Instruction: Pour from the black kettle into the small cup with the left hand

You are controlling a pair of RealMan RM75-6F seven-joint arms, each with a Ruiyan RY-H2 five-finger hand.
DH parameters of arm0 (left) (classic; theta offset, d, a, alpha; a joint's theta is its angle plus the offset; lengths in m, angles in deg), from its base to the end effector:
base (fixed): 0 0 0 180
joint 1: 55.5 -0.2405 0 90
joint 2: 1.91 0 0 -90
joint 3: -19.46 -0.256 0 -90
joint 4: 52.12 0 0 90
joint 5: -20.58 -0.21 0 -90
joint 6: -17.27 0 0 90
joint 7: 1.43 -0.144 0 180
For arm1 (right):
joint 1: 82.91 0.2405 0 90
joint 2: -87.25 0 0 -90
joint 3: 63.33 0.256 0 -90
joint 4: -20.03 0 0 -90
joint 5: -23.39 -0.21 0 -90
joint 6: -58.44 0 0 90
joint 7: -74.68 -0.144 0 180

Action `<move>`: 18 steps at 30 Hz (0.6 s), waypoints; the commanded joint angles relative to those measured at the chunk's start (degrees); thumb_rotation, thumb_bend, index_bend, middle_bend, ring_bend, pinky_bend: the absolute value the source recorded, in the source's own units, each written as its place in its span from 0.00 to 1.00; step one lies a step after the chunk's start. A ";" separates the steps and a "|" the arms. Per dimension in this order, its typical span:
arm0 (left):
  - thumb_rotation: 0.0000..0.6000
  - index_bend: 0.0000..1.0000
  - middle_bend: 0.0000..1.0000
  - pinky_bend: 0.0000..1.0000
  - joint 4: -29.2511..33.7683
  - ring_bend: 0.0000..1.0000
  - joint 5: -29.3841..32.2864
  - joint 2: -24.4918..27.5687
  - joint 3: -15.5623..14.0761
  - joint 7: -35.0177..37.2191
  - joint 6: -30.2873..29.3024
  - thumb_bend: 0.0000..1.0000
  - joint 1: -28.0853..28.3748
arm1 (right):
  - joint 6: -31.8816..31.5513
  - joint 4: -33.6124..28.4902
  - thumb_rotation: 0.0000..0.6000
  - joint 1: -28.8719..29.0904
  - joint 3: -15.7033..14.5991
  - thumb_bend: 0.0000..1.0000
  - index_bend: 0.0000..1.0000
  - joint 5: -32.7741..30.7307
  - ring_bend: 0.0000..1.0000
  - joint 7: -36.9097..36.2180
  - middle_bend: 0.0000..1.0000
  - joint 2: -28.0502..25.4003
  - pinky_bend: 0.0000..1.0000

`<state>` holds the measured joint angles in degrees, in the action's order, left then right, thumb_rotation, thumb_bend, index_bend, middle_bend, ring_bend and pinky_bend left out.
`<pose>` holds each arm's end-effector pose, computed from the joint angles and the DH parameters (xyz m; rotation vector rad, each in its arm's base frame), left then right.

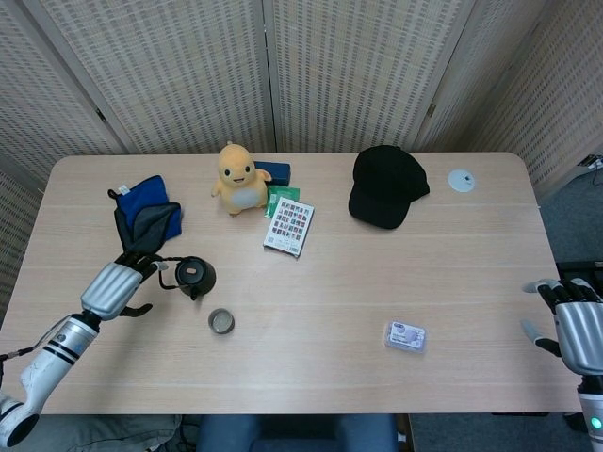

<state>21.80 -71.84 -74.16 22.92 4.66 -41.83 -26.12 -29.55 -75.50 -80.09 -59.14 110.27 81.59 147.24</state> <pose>-0.2757 0.3157 0.0873 -1.9200 -0.7836 -0.8097 -0.3042 -0.1742 0.1857 1.3813 -0.7590 0.8324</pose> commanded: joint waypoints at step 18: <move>1.00 0.07 0.05 0.00 0.36 0.00 15.91 0.68 1.23 -13.02 21.16 0.43 10.68 | -0.27 1.18 1.00 -0.75 -0.15 0.17 0.38 -0.82 0.31 -0.55 0.38 0.40 0.38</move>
<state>22.53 -56.99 -73.20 24.26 -7.19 -21.65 -16.15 -29.81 -74.33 -80.83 -59.28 109.47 81.05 147.63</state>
